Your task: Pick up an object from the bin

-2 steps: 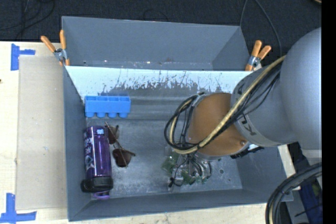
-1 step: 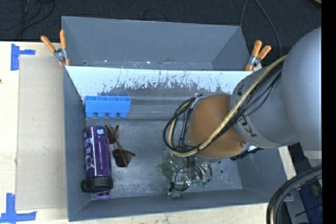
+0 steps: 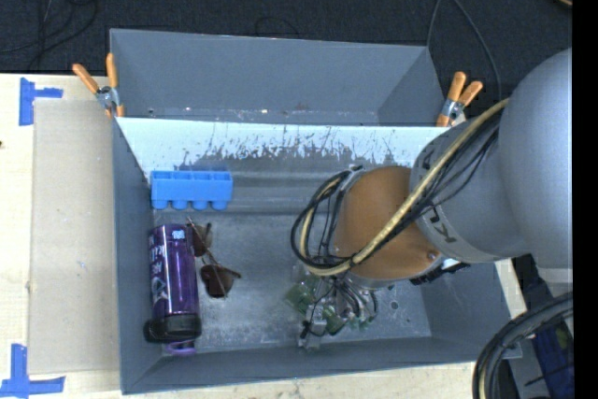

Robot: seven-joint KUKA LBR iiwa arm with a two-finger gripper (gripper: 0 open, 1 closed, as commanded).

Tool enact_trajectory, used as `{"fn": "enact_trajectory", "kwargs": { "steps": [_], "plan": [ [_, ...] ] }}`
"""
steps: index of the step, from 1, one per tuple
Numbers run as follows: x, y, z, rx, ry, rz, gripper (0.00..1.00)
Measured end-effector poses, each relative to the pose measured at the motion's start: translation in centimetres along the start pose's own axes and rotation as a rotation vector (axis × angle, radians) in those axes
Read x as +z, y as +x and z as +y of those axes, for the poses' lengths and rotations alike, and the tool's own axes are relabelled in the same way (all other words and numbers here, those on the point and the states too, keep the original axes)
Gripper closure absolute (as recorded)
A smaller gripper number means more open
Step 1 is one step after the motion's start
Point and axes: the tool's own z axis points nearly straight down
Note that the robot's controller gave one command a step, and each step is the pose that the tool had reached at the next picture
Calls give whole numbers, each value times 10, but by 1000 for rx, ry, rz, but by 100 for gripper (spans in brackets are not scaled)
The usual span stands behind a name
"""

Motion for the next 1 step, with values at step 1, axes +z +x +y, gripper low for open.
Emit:
{"fn": "enact_trajectory", "kwargs": {
  "steps": [1],
  "plan": [
    [-3, 3, 3, -17, -3, 8, 100]
  ]
}}
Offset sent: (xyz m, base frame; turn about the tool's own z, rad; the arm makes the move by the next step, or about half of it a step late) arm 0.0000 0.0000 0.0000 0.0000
